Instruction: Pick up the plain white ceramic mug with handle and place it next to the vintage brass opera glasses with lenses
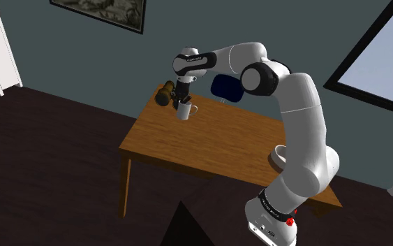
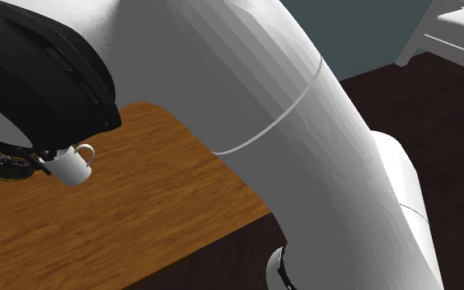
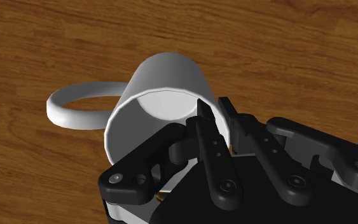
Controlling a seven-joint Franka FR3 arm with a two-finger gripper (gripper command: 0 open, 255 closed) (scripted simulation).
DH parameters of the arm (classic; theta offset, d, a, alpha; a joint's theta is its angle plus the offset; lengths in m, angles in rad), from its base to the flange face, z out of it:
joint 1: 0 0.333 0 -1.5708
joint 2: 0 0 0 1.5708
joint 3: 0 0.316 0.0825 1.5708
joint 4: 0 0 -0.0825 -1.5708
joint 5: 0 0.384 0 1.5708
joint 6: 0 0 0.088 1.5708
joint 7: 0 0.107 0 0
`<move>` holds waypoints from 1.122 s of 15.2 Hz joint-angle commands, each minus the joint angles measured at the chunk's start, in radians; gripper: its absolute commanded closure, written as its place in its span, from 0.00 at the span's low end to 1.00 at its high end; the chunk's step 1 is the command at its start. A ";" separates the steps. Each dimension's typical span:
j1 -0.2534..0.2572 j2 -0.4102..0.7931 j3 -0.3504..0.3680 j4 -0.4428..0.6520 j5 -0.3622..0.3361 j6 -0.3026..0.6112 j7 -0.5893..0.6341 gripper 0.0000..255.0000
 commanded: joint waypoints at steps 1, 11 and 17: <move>0.000 0.000 0.000 0.000 0.000 0.000 0.000 0.00; -0.004 -0.025 -0.002 0.087 -0.003 -0.112 0.003 0.00; -0.004 -0.025 -0.002 0.087 -0.003 -0.112 0.003 0.00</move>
